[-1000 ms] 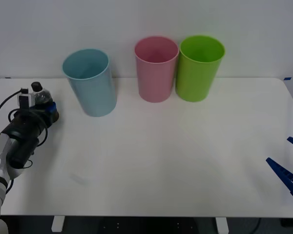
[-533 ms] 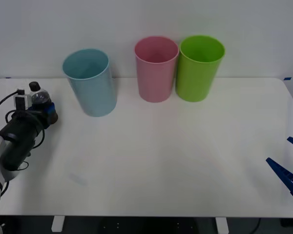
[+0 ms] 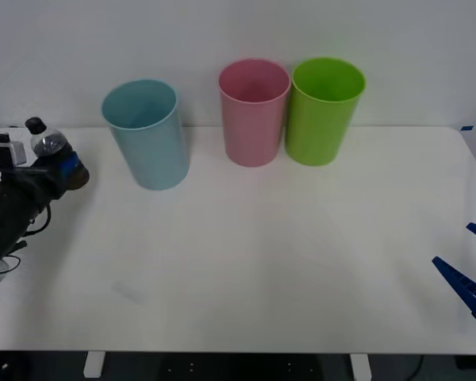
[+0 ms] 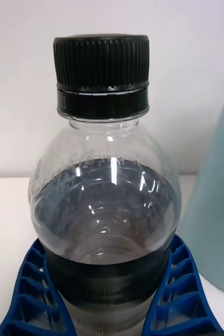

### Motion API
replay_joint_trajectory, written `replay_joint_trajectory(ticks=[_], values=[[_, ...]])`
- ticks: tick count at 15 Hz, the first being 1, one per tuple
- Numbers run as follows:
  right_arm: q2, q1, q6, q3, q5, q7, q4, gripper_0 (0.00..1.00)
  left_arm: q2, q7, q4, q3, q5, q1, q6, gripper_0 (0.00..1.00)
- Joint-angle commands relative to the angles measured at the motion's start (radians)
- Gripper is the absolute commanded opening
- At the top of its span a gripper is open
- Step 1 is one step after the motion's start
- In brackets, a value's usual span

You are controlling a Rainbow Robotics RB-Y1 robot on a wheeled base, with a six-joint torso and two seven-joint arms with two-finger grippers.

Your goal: Grasp the object on the table and drop it into the matching bin: aluminum can to the light blue bin, PET bottle to the pink bin.

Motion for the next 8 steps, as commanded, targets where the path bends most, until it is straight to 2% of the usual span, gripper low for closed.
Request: replay_joint_trajectory(ticks=[1,6,8], values=[[0.0,0.0,0.0,0.0,0.0,0.0,0.0,1.0,0.04,-0.003,-0.032,-0.002,0.08,0.02,-0.043,0.0],[0.0,0.0,0.0,0.0,0.0,0.0,0.0,1.0,0.075,0.0,-0.182,0.008,0.235,0.092,-0.034,0.0],[0.0,0.0,0.0,0.0,0.0,0.0,0.0,1.0,0.073,0.008,-0.261,0.027,0.264,0.127,-0.019,0.0]])
